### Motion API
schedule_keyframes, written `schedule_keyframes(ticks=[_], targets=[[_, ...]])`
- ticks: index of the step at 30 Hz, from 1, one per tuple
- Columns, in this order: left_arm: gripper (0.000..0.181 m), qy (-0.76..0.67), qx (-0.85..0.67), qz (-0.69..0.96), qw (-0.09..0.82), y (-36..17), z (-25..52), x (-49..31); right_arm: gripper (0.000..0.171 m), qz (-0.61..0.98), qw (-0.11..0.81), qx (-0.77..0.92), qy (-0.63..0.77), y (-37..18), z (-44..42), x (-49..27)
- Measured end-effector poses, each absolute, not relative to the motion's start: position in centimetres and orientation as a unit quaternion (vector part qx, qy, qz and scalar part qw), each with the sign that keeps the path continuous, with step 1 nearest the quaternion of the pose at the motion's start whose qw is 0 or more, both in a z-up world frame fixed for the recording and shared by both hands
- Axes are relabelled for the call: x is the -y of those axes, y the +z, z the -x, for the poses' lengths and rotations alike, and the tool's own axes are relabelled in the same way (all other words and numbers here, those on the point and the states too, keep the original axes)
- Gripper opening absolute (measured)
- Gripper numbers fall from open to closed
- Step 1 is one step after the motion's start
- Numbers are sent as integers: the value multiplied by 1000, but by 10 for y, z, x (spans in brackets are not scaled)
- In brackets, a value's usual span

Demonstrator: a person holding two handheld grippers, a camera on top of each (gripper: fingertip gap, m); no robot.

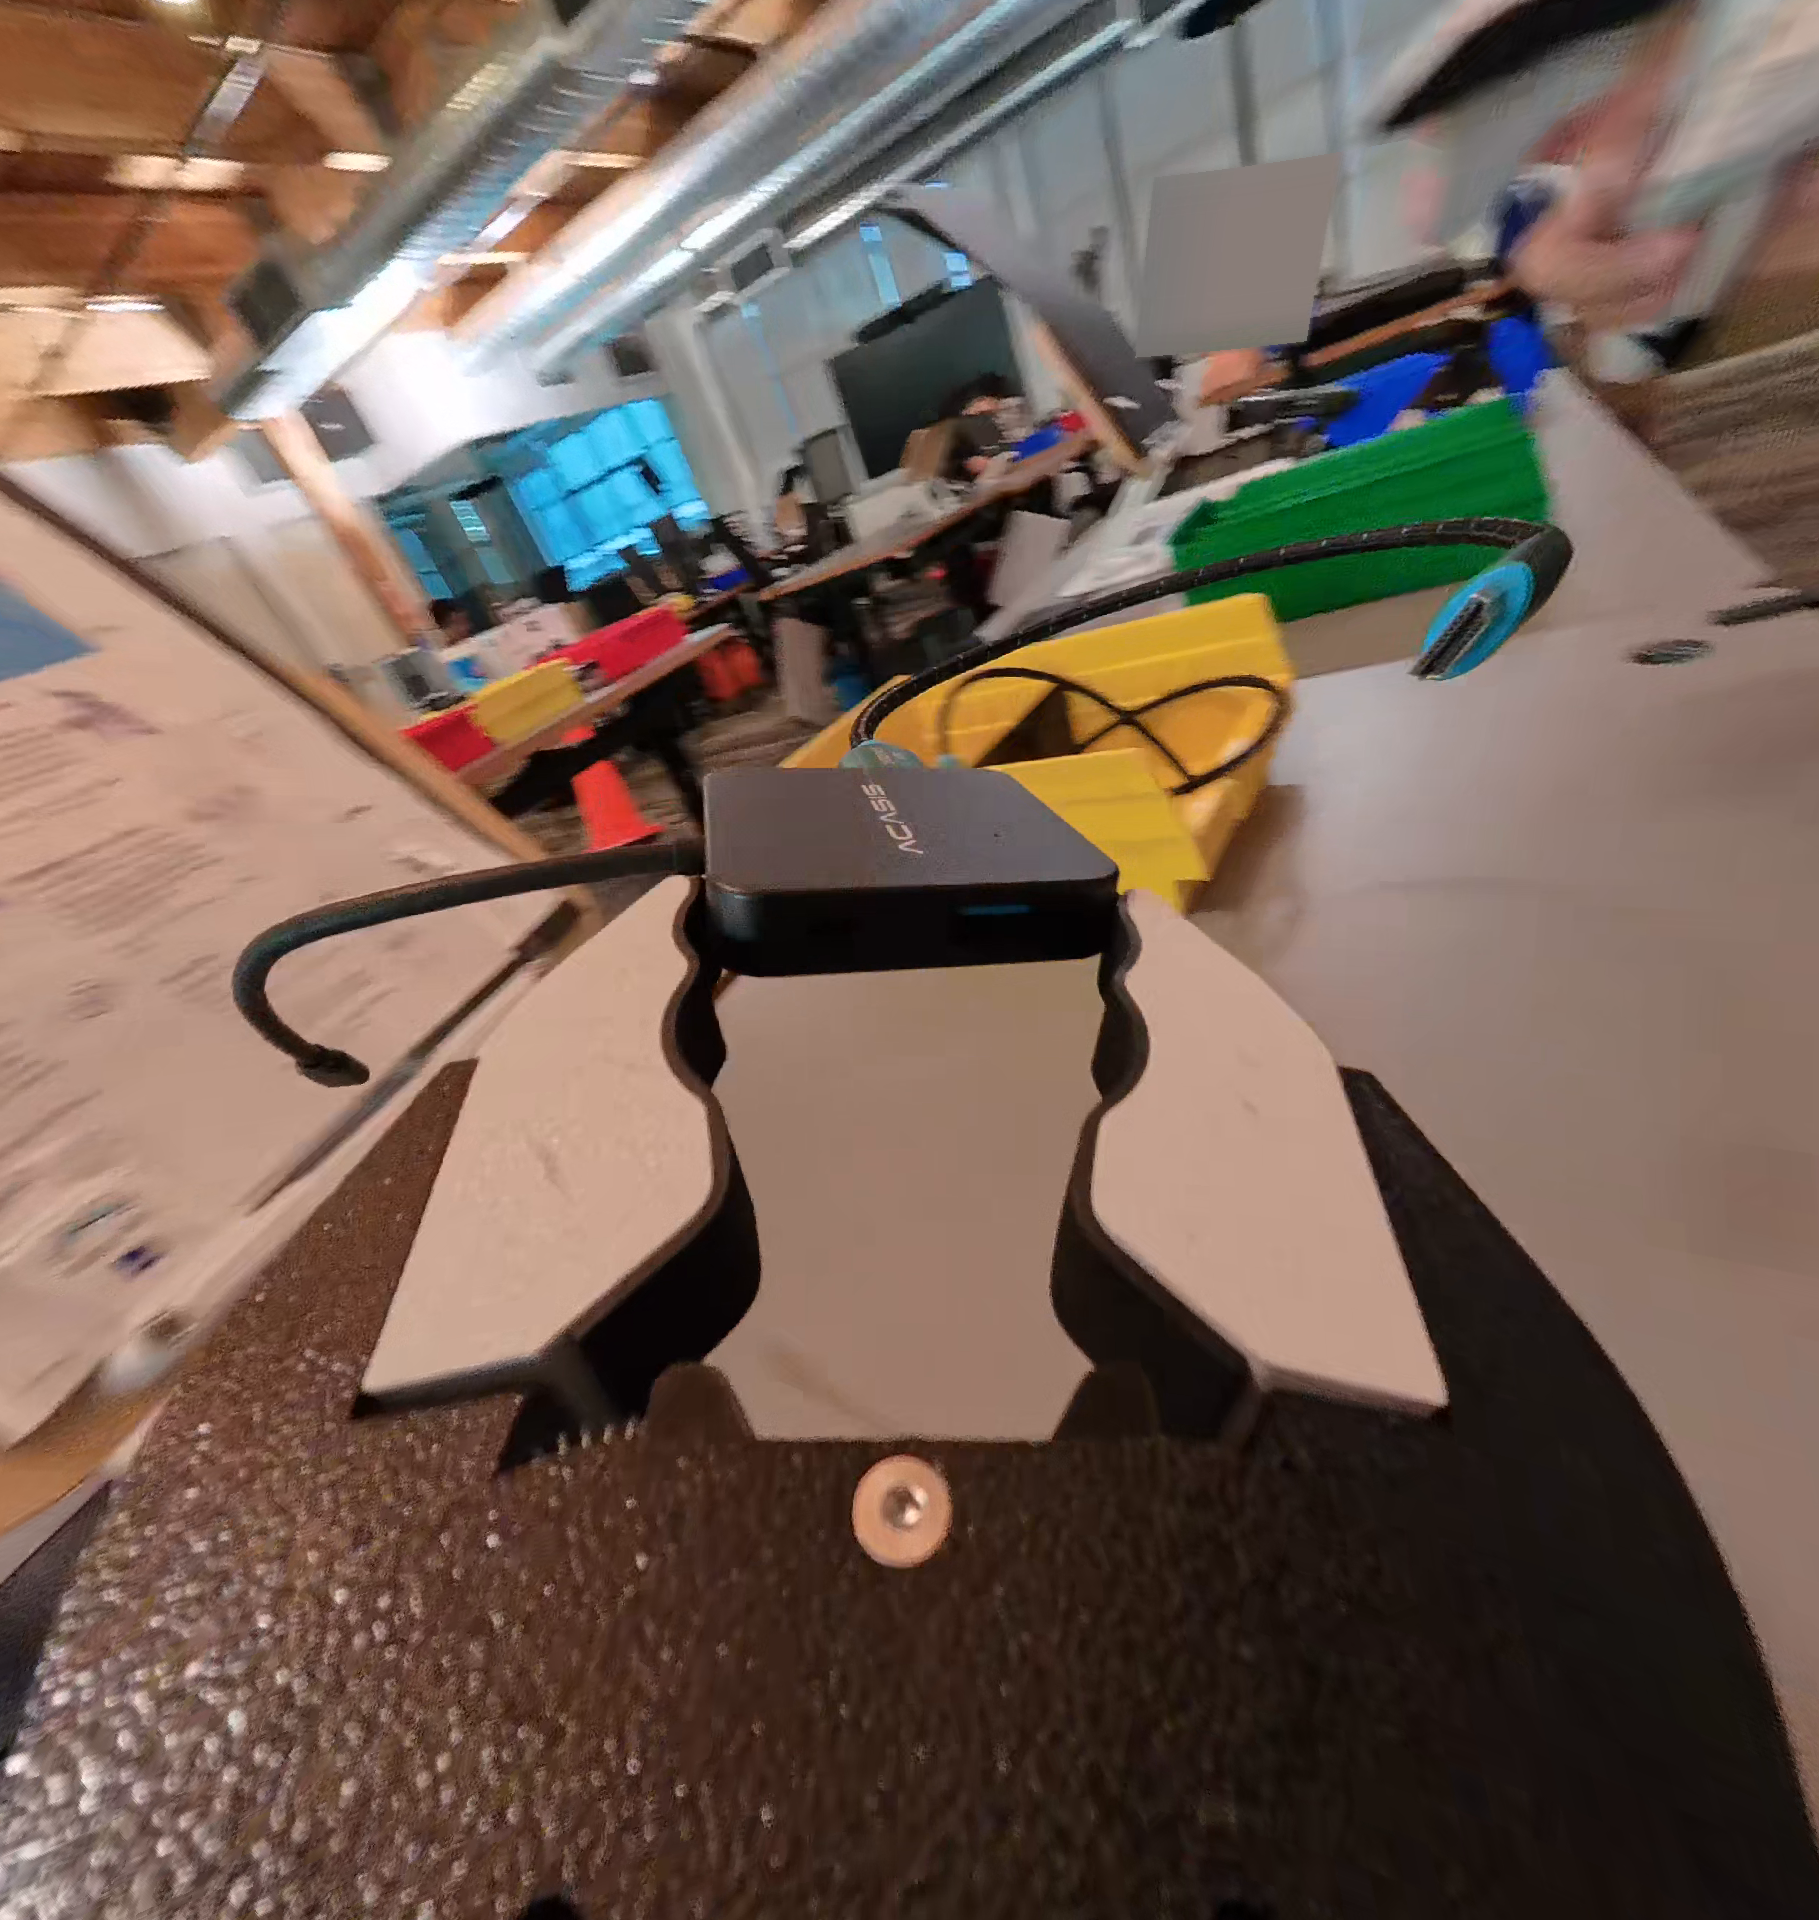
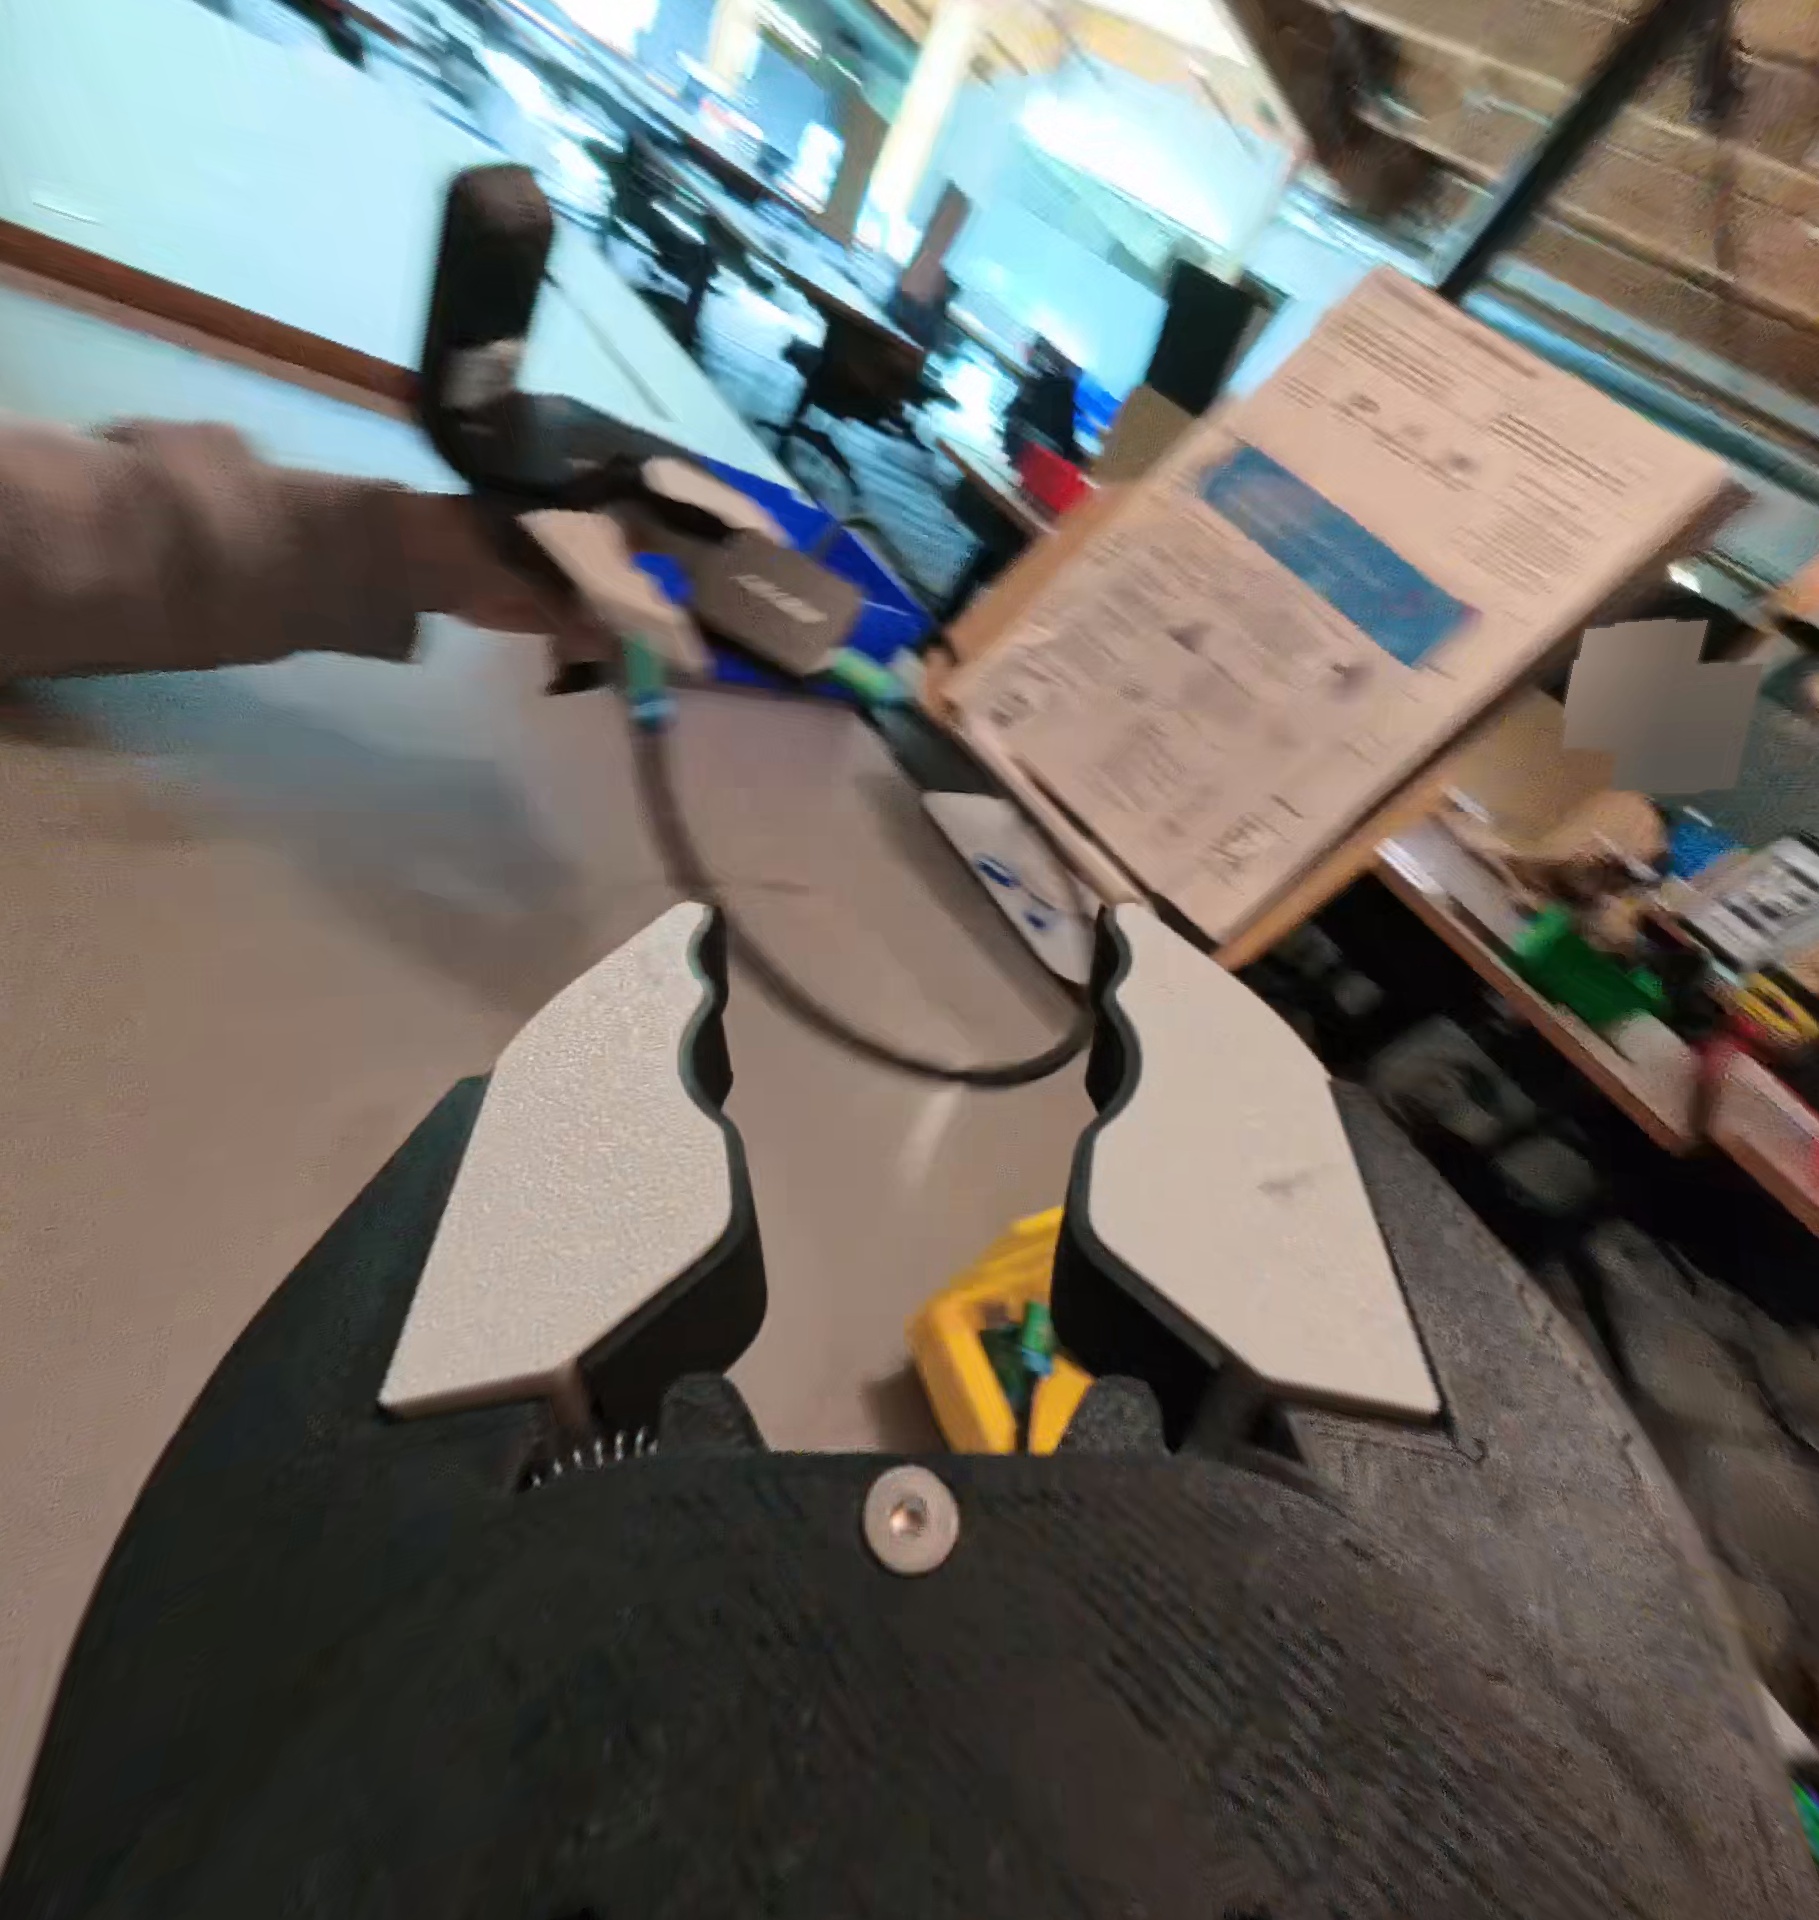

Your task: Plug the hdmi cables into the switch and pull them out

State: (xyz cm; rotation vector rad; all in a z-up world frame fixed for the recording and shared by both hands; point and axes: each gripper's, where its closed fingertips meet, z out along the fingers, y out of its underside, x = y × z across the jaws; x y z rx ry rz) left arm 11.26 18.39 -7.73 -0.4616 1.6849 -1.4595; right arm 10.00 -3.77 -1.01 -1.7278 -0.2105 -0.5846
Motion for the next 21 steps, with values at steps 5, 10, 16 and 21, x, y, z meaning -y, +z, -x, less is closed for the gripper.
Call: schedule_keyframes(ticks=[5, 10, 16, 21], targets=[[70, -616, -706, 105, 334, -103, -106, -133, 79, 794, 526, 176, -250, -24, -112, -34], [70, -641, -712, 72, 277, -122, -89, -114, 81, 853, 464, 231, -70, -86, -94, -95], [70, -652, -715, 63, 245, -136, -77, -116, 72, 865, 426, 263, -42, -129, -90, -113], [70, -632, -730, 58, 251, -143, -78, -113, 68, 865, 405, 288, -63, -144, -85, -118]])
